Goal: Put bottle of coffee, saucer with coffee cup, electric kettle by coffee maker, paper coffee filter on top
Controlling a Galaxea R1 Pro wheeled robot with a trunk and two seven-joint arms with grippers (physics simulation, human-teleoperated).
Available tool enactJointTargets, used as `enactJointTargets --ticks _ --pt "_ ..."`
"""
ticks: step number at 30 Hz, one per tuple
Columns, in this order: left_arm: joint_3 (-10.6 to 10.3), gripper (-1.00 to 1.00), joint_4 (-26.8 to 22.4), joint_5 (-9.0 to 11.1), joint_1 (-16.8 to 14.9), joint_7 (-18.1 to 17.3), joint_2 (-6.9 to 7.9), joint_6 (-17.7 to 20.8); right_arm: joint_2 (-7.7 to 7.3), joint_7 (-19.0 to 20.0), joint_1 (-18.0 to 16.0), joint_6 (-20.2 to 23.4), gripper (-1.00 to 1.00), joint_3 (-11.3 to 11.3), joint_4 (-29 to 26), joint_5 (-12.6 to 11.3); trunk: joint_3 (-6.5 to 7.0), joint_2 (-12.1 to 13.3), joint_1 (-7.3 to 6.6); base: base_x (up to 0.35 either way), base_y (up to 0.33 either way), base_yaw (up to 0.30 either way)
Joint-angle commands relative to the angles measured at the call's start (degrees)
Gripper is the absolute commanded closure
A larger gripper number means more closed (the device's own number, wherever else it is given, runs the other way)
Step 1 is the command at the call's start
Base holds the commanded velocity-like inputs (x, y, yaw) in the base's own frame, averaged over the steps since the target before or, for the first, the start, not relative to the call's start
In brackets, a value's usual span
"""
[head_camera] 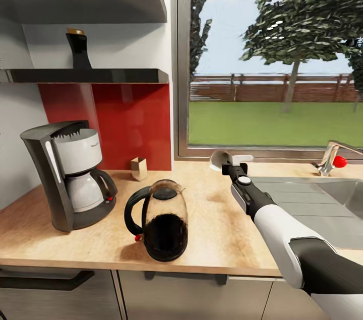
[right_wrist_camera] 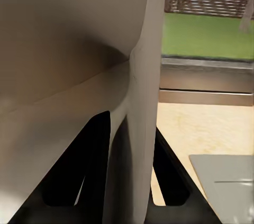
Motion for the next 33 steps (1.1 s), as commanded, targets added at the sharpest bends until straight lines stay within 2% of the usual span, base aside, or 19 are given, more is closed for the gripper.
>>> enactJointTargets --ticks 1,14,33 --pt "0.04 -1.0 -0.14 0.11 0.02 0.06 0.0 0.27 -0.01 -0.36 -0.05 -0.09 1.0 0.29 0.08 0.15 0.21 0.38 -0.22 0.0 0.0 0.0" --pt "0.11 -1.0 -0.06 0.18 0.02 0.09 0.07 0.07 -0.01 -0.34 -0.05 -0.09 1.0 0.24 0.07 0.15 3.51 5.59 -3.08 0.0 0.0 0.0" --pt "0.49 -1.0 0.08 0.26 0.1 0.06 0.09 -0.08 -0.01 -0.34 -0.05 0.0 1.0 0.31 0.08 0.15 6.97 13.21 -7.25 0.0 0.0 0.0"
